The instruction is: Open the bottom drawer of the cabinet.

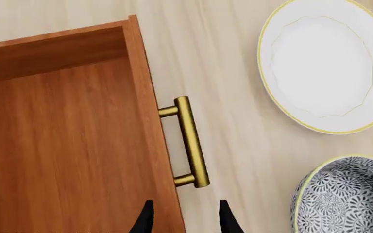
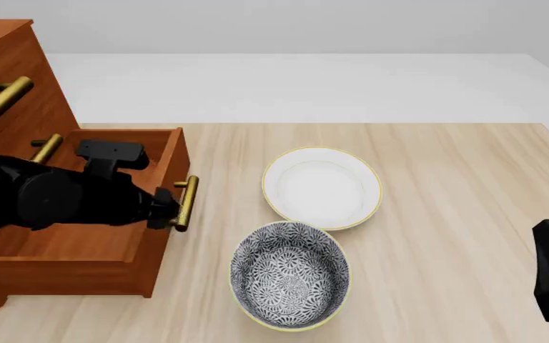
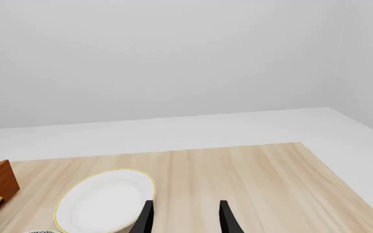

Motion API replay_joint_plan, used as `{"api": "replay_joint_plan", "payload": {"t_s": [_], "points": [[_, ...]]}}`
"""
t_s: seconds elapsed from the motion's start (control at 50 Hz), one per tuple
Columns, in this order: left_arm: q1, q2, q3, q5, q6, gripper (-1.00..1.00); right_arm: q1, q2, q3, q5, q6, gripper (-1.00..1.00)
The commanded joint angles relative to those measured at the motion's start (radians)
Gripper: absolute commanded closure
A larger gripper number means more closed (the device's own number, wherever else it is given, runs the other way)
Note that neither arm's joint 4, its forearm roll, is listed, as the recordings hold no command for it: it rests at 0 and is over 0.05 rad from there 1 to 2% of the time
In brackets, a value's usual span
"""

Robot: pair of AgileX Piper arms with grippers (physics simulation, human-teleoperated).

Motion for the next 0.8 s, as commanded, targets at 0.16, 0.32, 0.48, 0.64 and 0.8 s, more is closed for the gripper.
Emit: {"api": "replay_joint_plan", "payload": {"t_s": [0.16,0.32,0.48,0.64,0.8], "points": [[0.038,-0.088,-0.024,0.081,0.055,-1.00,-0.001,0.000,0.001,-0.004,0.003,-1.00],[0.042,-0.146,-0.029,0.120,0.050,-1.00,0.000,0.000,0.000,-0.002,0.001,-1.00],[0.042,-0.254,-0.054,0.189,0.058,-1.00,0.002,0.000,0.002,-0.003,0.000,-1.00],[0.033,-0.361,-0.078,0.258,0.052,-1.00,0.004,0.000,0.006,-0.004,-0.003,-1.00],[0.046,-0.478,-0.110,0.310,0.053,-1.00,0.004,0.000,0.000,0.001,-0.006,-1.00]]}}
